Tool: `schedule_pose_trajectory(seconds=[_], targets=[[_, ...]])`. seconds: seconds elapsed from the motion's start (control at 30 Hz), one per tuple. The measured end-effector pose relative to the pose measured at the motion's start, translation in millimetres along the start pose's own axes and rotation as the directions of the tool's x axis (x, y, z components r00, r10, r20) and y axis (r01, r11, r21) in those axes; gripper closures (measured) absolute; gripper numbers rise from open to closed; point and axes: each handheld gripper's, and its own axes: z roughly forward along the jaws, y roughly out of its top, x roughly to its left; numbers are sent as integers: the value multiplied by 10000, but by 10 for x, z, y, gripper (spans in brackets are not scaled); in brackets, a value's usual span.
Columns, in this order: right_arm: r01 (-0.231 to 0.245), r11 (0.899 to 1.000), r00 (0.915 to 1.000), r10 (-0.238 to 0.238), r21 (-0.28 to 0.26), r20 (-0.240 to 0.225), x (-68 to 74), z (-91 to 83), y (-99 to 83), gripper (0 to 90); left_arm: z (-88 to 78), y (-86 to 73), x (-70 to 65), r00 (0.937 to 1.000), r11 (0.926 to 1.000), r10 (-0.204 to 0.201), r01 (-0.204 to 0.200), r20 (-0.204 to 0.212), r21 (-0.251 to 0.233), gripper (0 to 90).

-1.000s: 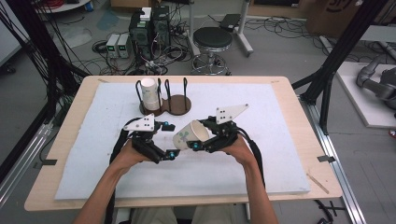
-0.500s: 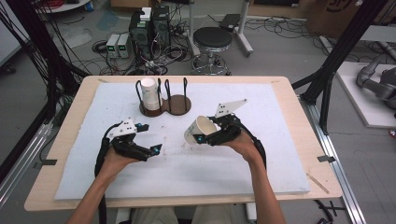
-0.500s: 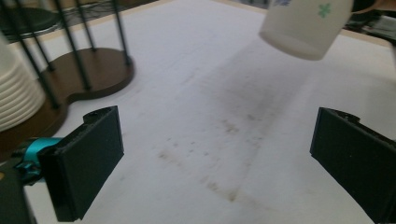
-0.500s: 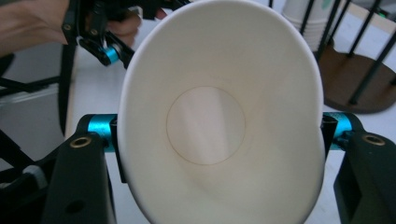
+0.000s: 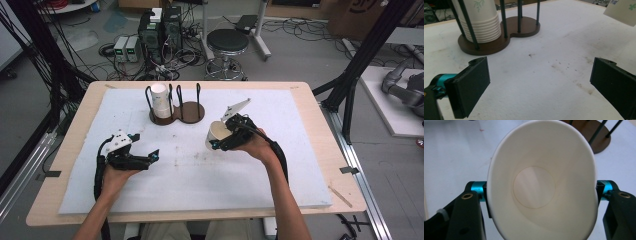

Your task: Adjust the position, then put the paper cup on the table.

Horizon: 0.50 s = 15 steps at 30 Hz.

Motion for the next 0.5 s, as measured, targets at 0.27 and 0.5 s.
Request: schedule_pose_trajectory(seconds=[0.27, 0.5], targets=[[13, 9979, 9996, -31, 646, 266, -13, 11, 95, 330, 25, -100, 45, 9998, 9999, 108, -110, -159, -127, 26], [53, 9978, 9997, -70, 658, 247, -21, 20, 98, 330, 9, -108, 66, 9999, 9991, -86, 81, -136, -415, 26]])
